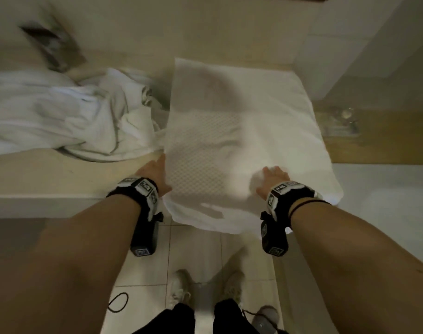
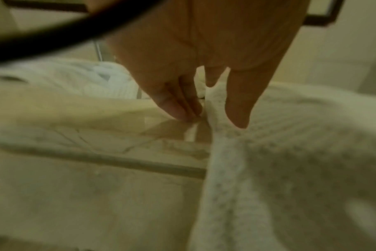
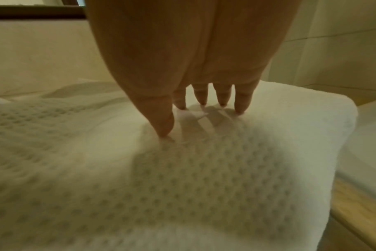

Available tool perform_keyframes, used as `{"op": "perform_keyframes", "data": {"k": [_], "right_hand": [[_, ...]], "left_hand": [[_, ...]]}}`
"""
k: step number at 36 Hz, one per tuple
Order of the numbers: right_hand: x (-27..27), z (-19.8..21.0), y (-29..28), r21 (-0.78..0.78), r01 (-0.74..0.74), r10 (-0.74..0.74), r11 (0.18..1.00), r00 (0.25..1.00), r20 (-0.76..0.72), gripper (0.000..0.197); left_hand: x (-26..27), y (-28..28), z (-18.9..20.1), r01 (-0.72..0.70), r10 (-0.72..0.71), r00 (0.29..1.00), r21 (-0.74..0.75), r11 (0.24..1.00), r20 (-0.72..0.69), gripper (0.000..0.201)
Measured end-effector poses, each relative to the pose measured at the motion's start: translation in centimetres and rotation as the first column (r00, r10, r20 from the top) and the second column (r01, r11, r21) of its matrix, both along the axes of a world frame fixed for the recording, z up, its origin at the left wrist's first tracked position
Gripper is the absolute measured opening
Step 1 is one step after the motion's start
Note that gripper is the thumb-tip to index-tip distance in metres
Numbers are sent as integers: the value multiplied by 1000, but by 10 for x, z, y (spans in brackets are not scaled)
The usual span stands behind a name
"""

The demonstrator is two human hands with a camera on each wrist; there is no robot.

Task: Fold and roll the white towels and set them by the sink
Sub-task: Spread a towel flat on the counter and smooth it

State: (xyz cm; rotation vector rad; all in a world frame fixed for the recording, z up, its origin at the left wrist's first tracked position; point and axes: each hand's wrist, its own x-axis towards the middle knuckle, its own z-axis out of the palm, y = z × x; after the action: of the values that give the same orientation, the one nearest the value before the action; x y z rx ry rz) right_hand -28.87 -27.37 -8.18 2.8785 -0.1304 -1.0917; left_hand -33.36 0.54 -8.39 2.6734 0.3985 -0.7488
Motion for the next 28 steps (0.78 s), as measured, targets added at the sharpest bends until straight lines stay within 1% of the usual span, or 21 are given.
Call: {"op": "perform_keyframes", "data": {"k": [2, 4, 6, 8, 10, 12, 15, 18, 20, 21, 22, 24, 26, 28], "right_hand": [[-3, -1, 13, -3, 15, -15, 1000, 1000, -7, 75], [-8, -2, 28, -2, 23, -23, 1000, 1000, -19, 74], [-12, -4, 41, -25, 18, -19, 1000, 999, -30, 74], [-16, -3, 47, -46, 3, -5, 999, 999, -36, 78], [-17, -4, 51, -25, -8, 7, 1000, 999, -45, 81], [-23, -1, 60, 6, -35, 35, 999, 997, -64, 74], [-29, 1, 74, 39, -77, 80, 996, 994, -78, 58], [-30, -4, 76, 56, -114, 119, 992, 990, -77, 57], [-28, -11, 72, 39, -172, 174, 984, 983, -50, 66], [-27, -14, 70, 3, -198, 198, 980, 978, -65, 71], [-27, -16, 68, -35, -210, 206, 977, 974, -92, 74], [-28, -17, 67, -61, -226, 219, 972, 971, -99, 76], [-30, -17, 67, -6, -234, 233, 972, 971, -42, 77], [-29, -16, 68, 0, -231, 231, 973, 973, -24, 79]], "left_hand": [[0, -4, 2, -121, 125, 992, -169, 978, 14, 82], [-2, -6, 0, -185, 186, 982, -241, 953, -18, 65], [-5, -3, -3, -184, 183, 983, -255, 949, -27, 56], [-10, -1, -3, -157, 160, 987, -250, 955, -11, 52], [-13, 0, -3, -144, 151, 989, -252, 957, 9, 49], [-18, 1, -5, -145, 158, 987, -260, 955, 28, 43], [-28, 4, -13, -220, 259, 962, -324, 920, 82, 32], [-44, 5, -24, -317, 366, 930, -425, 848, 36, 35], [-58, 2, -35, -350, 395, 919, -485, 801, -12, 40], [-64, 0, -40, -355, 398, 917, -505, 787, -25, 43], [-70, -2, -45, -351, 395, 918, -512, 784, -23, 46], [-77, -4, -50, -326, 374, 927, -471, 820, 9, 50], [-80, -6, -52, -298, 354, 934, -423, 856, 57, 50], [-81, -6, -52, -279, 331, 941, -381, 881, 76, 48]]}}
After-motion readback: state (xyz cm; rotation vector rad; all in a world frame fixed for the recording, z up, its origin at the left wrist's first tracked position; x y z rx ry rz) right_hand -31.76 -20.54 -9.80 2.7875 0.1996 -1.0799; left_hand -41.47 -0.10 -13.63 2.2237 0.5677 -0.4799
